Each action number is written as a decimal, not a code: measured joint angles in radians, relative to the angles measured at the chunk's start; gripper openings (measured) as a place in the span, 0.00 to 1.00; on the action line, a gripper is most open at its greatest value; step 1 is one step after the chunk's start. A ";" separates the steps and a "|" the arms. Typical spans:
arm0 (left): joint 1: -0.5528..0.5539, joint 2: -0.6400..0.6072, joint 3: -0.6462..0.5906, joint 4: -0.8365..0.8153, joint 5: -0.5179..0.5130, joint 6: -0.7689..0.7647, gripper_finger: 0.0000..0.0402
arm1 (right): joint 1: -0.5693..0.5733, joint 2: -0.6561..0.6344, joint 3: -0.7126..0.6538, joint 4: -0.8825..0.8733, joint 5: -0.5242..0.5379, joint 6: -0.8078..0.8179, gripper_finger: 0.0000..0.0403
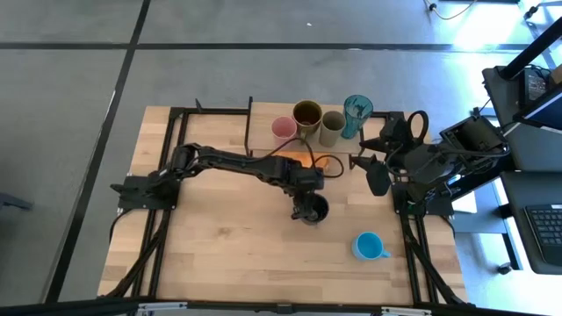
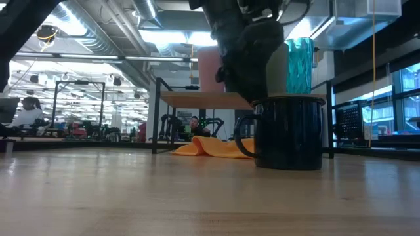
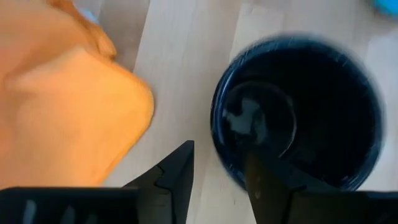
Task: Stack small to large cups/mugs on shelf
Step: Put the black mug on the shelf
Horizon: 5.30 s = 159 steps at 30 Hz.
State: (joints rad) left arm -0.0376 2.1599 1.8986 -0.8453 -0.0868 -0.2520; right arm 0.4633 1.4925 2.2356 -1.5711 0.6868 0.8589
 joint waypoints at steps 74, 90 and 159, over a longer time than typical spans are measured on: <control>-0.119 -0.462 -0.051 -0.498 -0.267 -0.636 0.04 | 0.000 0.077 0.000 0.000 -0.035 -0.110 0.62; 0.043 -0.705 -0.051 -0.615 -0.380 -0.685 0.04 | 0.030 0.076 0.000 0.000 -0.018 -0.108 0.62; 0.610 -0.403 -0.052 -0.266 -0.014 -0.700 0.04 | 0.032 0.076 0.000 0.000 0.046 -0.081 0.62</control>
State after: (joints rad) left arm 0.5723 1.7574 1.8469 -1.1110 -0.1009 -0.9515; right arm 0.4953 1.5681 2.2357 -1.5711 0.7330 0.7781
